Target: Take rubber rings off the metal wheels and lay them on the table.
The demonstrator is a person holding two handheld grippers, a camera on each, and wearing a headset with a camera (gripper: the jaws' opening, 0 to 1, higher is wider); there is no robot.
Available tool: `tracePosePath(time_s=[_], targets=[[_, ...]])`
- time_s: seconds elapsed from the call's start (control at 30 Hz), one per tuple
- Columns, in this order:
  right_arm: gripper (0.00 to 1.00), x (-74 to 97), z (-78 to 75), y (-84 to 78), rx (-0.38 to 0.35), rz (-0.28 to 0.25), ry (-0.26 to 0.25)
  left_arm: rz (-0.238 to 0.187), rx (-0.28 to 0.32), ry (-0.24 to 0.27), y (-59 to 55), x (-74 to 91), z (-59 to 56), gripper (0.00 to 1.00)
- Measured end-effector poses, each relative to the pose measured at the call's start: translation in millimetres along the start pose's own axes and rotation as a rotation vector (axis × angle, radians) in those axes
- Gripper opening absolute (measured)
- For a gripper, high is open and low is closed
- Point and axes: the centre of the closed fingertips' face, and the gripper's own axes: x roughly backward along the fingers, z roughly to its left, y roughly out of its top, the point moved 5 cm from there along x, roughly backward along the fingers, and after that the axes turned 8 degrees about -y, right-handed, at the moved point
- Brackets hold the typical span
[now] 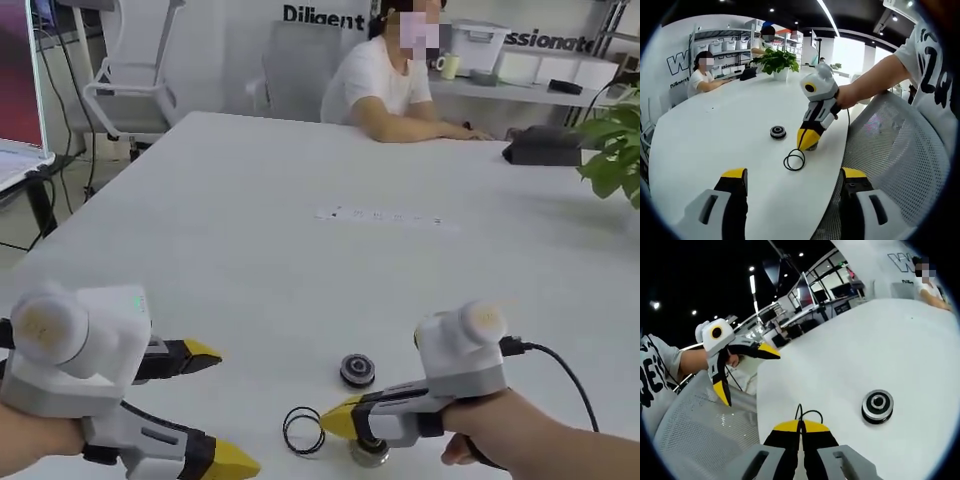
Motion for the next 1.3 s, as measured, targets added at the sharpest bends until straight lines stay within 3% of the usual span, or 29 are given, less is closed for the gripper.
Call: tracePosePath(time_s=[0.43, 0.7, 0.83, 1.3], targets=[[0.00, -2.3, -10.1, -3.5, 0.026, 0.015, -0.052, 0.012, 0.010, -0.002, -2.5, -2.0, 3.3, 0.73], [0.06, -2.3, -14.2, -3.1, 0.045, 0.005, -0.079, 0.024, 0.011, -0.001, -4.2, -4.0, 6.6, 0.73], [0.11, 1.5, -16.4, -1.8, 0.031, -0.008, -0.082, 0.025, 0.016, 0.003, -4.6, -4.1, 9.0, 0.73], [0.14, 22.4, -28.2, 8.2, -0.008, -0.075, -0.110, 0.013, 0.014, 0.006, 5.0, -8.5, 18.6, 0.71]])
